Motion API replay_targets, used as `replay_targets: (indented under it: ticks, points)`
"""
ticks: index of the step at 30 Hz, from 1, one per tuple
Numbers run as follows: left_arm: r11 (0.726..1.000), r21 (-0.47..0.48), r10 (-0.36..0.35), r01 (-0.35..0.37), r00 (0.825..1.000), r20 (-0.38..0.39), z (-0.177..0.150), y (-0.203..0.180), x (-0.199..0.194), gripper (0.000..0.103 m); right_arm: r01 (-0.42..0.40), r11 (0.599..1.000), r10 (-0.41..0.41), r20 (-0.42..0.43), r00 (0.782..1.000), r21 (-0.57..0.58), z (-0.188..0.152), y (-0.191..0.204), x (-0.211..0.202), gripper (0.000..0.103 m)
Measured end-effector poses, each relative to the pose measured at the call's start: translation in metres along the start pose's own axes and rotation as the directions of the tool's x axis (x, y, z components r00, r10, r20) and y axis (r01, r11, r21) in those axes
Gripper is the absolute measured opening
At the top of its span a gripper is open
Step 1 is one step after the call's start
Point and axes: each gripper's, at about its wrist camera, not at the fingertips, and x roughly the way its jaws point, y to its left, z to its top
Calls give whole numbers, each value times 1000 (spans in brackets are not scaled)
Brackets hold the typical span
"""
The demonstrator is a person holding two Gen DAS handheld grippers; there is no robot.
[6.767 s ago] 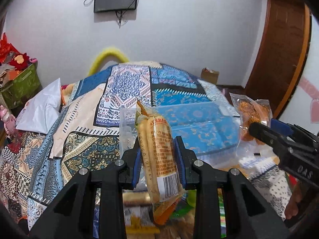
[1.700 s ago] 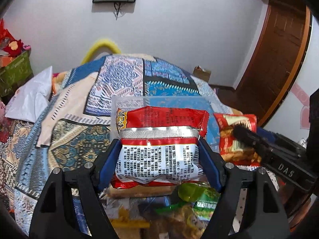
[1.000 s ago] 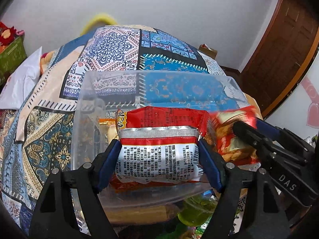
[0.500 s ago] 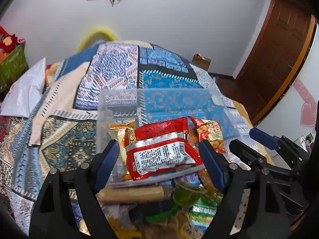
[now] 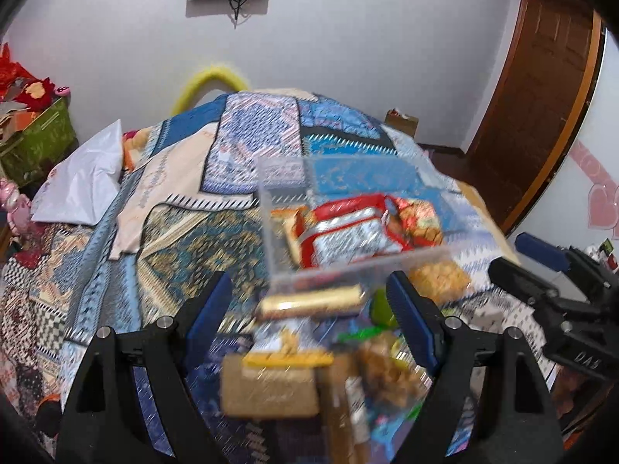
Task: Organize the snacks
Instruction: 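Grasp the plastic-wrapped bread block with left tool while right tool grasps the yellow-label pastry bag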
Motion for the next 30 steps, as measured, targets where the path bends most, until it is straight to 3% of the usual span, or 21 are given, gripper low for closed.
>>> replay_targets:
  ticks: [15, 23, 27, 30]
  points:
    - [999, -27, 29, -34, 987, -160, -73, 35, 23, 82, -93, 995, 95, -148, 984, 19, -58, 35, 36, 67]
    - [1000, -23, -2, -2, 983, -185, -78, 31, 44, 82, -119, 991, 128, -181, 975, 58, -67, 34, 48, 66]
    - [1000, -27, 9, -15, 978, -208, -80, 31, 59, 82, -140, 986, 155, -203, 967, 87, -71, 30, 55, 57]
    - [998, -67, -3, -11, 977, -213, -80, 36, 66, 82, -161, 981, 182, -220, 959, 107, -75, 28, 60, 57]
